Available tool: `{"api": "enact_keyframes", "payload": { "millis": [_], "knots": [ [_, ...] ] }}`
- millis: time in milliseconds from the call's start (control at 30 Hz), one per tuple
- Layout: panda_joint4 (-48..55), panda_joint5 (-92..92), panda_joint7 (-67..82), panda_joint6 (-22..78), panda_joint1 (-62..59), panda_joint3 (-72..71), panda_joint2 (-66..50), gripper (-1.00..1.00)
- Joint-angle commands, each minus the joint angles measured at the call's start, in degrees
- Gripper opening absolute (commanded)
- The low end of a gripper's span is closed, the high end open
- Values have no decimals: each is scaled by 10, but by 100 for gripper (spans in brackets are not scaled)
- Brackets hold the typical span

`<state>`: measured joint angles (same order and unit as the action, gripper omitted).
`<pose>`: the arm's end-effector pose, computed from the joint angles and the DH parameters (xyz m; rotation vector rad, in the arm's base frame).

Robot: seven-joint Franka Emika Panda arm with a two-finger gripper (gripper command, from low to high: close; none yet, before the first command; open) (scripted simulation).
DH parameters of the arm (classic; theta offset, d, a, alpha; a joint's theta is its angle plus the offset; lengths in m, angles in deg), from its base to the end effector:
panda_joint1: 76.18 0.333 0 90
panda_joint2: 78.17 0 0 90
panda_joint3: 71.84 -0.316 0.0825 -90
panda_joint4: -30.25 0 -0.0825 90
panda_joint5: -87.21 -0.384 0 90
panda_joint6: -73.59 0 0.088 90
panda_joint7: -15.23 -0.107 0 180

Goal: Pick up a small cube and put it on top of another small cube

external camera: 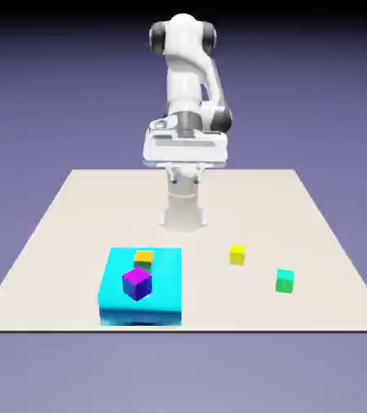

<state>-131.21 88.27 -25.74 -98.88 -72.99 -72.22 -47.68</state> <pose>0.3907 0.0257 0.4358 -2.5833 0.8489 -0.9600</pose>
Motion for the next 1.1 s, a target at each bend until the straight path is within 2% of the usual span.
{"api": "enact_keyframes", "payload": {
  "millis": [0, 467, 800, 833, 1067],
  "knots": [
    [-4, 9, 12, 13, 21, -3, -18, 0],
    [-56, 130, 184, 190, 309, -46, -268, 0],
    [-32, 274, 78, 47, 378, 68, -438, 0],
    [-32, 274, 78, 47, 378, 68, -438, -100],
    [-50, 169, 156, 152, 328, -16, -313, -100]
  ]
}}
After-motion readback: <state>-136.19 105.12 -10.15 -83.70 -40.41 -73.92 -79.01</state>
